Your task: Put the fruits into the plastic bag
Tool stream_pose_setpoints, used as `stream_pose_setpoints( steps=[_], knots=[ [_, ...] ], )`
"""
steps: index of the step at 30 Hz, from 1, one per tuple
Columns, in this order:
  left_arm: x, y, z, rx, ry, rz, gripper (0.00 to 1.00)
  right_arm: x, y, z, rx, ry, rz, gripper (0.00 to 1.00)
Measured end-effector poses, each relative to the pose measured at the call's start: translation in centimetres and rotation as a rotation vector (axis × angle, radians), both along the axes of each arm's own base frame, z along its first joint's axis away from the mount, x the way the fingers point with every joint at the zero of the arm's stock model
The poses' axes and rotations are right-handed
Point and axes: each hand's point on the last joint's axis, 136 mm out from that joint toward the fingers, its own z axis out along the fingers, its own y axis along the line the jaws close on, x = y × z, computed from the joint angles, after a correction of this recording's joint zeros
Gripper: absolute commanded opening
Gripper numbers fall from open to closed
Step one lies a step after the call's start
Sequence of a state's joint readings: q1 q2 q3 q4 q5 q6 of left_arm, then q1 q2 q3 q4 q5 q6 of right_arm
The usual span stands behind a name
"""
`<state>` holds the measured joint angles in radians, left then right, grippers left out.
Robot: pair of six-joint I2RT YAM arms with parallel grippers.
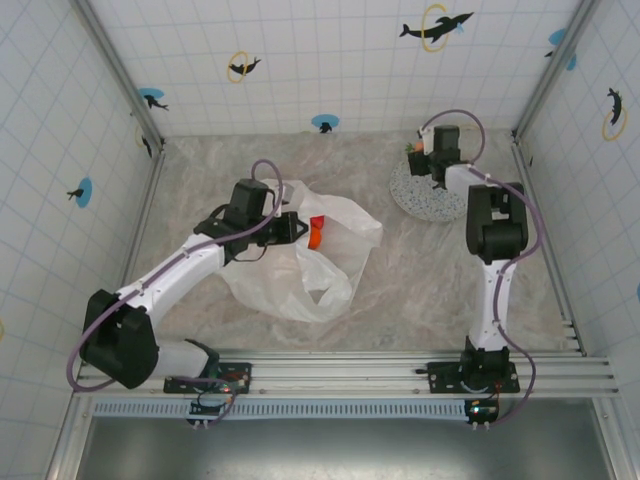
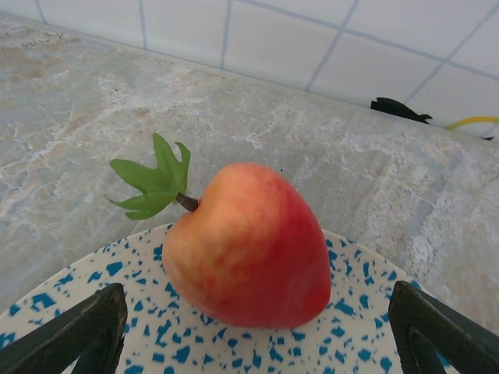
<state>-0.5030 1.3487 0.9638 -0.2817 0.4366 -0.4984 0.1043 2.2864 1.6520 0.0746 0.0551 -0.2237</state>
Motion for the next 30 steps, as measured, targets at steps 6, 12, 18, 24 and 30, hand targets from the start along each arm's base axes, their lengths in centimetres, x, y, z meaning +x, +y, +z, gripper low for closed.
stream_pose_setpoints(
  steps=[6,12,18,24,30],
  knots=[
    [0.3,-0.2,0.6,-0.008,-0.015,0.0,0.0,0.8,0.1,-1.5,-0.026,0.021,0.021,0.86],
    [0.3,-0.2,0.6,-0.008,-0.013,-0.001,0.0,1.6,0.3,-2.1,-0.034,0.021,0.039,0.84],
    [0.3,-0.4,0.3,-0.012,0.002,-0.012,0.0,2.4,0.6,-2.3,-0.027,0.019,0.055,0.83],
    [0.3,-0.5,0.4,-0.016,0.004,-0.012,0.0,3.3,0.6,-2.2,-0.022,0.006,0.061,0.79],
    [0.3,-0.6,0.4,-0.018,0.006,-0.015,0.0,4.0,0.6,-2.6,-0.015,0.006,0.066,0.76]
  ],
)
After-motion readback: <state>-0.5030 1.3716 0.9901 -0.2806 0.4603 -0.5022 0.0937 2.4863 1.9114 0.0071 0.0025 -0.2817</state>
